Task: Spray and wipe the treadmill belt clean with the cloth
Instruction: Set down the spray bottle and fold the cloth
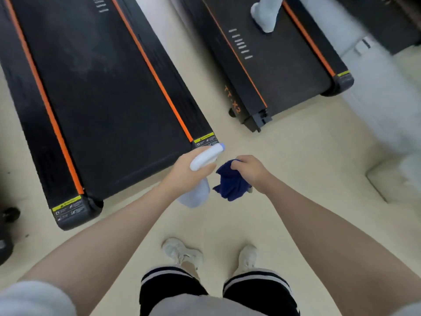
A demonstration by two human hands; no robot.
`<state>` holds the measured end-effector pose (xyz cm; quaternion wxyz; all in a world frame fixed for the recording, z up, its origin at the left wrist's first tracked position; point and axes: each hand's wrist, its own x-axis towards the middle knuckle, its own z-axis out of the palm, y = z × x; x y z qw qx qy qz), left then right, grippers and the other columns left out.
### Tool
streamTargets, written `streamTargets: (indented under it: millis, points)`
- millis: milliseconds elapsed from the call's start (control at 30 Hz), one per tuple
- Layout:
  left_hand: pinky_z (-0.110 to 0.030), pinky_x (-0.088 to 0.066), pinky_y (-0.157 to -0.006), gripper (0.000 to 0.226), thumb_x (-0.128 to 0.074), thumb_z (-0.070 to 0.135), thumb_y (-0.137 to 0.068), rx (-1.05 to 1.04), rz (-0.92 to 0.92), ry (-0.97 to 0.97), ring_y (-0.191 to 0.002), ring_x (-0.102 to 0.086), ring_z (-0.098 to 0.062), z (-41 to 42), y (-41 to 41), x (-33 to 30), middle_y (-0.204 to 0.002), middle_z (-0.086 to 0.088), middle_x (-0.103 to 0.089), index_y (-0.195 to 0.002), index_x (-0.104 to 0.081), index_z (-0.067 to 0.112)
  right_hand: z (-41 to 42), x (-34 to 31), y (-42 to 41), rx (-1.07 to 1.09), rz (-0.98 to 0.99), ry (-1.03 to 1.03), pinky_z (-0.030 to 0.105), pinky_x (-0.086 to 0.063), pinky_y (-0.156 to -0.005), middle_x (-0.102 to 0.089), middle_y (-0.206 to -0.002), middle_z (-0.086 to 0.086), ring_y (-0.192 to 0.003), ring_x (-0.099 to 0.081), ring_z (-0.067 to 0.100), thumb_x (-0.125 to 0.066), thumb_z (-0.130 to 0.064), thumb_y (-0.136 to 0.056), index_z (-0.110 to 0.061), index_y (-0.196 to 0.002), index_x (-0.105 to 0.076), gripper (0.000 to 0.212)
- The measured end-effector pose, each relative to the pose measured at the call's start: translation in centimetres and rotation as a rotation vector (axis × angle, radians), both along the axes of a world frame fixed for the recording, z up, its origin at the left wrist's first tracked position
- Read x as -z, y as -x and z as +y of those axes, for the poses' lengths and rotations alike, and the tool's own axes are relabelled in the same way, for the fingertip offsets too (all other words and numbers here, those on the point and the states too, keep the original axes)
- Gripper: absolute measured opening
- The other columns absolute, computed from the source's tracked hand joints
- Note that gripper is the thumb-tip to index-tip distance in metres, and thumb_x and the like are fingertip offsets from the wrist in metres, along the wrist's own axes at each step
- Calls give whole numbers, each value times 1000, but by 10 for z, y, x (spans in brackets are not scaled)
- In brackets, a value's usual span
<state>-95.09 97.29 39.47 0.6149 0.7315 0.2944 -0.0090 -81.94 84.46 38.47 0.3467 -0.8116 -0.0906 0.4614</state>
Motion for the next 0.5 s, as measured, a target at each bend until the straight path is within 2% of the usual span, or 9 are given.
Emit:
streamTargets:
  millis: [100,200,267,367,400,500]
  points:
    - [-14,-44,-81,34,-60,15,-90,101,-38,-5,-101,-60,-2,-33,-30,-17,-110,15,-66,-121,-62,28,-49,-17,-19,82,-12,16,25,-24,-50,-47,-64,7,-54,-37,23,-44,-13,-82,-12,-65,-48,17]
    - [-10,-43,-77,28,-59,20,-90,182,-61,-40,-93,-57,7,-73,-68,-29,-99,22,-63,-116,-63,30,-108,-25,-42,190,-43,4,28,-24,-52,-46,-67,7,-61,-38,24,-44,-14,-82,-12,-67,-46,15]
    - [-3,-42,-71,26,-60,21,-91,244,-75,-42,-89,-56,14,-110,-93,-36,-100,23,-63,-113,-61,34,-153,-31,-58,250,-55,-22,22,-27,-50,-50,-56,0,-53,-43,21,-43,-12,-85,-13,-62,-46,23]
    - [0,-39,-67,28,-60,17,-91,298,-107,-20,-85,-55,18,-173,-130,-38,-101,22,-63,-111,-59,37,-221,-36,-83,305,-51,-76,18,-30,-42,-51,-45,-8,-40,-45,15,-40,-7,-88,-21,-51,-53,42]
    - [1,-39,-67,29,-60,16,-91,296,-116,-3,-84,-55,18,-194,-141,-39,-100,22,-64,-110,-59,38,-242,-36,-92,307,-53,-88,20,-30,-44,-52,-48,-5,-42,-44,17,-40,-8,-88,-21,-51,-55,42]
    - [0,-40,-69,33,-61,14,-91,304,-136,39,-84,-55,18,-259,-179,-43,-100,24,-63,-105,-58,44,-309,-42,-122,329,-71,-97,24,-30,-49,-51,-58,3,-50,-43,22,-41,-10,-86,-13,-63,-52,26]
